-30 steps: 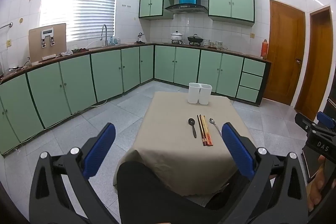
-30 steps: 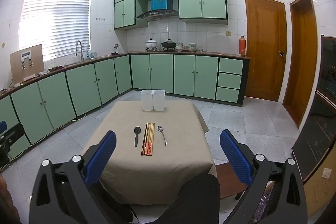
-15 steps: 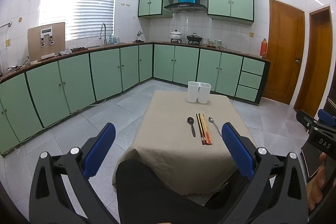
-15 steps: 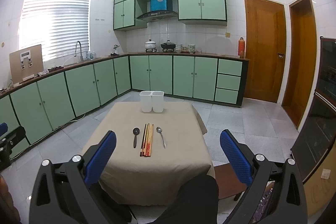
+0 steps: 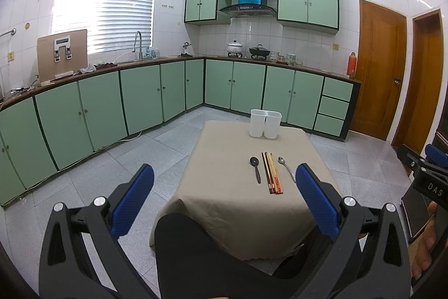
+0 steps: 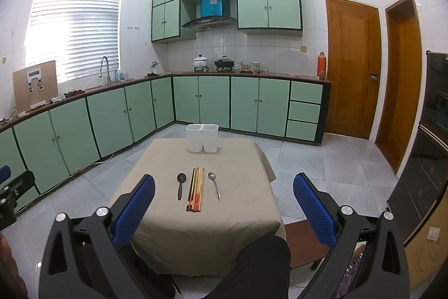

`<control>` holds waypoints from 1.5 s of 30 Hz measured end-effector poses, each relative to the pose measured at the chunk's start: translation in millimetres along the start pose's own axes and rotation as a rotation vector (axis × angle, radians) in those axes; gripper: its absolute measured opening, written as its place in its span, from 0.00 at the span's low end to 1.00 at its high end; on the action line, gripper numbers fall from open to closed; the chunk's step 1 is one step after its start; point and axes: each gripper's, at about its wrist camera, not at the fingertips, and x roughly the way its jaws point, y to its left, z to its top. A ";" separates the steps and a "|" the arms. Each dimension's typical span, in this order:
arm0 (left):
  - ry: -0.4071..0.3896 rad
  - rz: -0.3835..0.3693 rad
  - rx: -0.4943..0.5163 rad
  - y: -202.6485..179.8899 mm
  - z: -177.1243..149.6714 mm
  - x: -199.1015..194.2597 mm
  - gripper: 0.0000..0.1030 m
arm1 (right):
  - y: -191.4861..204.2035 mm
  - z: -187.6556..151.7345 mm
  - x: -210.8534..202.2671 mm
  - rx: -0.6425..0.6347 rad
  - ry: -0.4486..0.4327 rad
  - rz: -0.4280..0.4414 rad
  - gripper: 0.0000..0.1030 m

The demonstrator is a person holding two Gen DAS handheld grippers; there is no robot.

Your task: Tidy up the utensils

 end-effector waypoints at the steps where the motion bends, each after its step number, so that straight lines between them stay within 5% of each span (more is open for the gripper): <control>1: 0.002 -0.001 0.001 -0.3 -0.2 -0.7 0.95 | 0.1 0.2 0.0 0.000 0.000 0.001 0.94; 45: 0.002 -0.004 -0.002 1.1 0.2 -3.9 0.95 | 6.1 -0.7 -3.1 -0.008 0.001 -0.001 0.94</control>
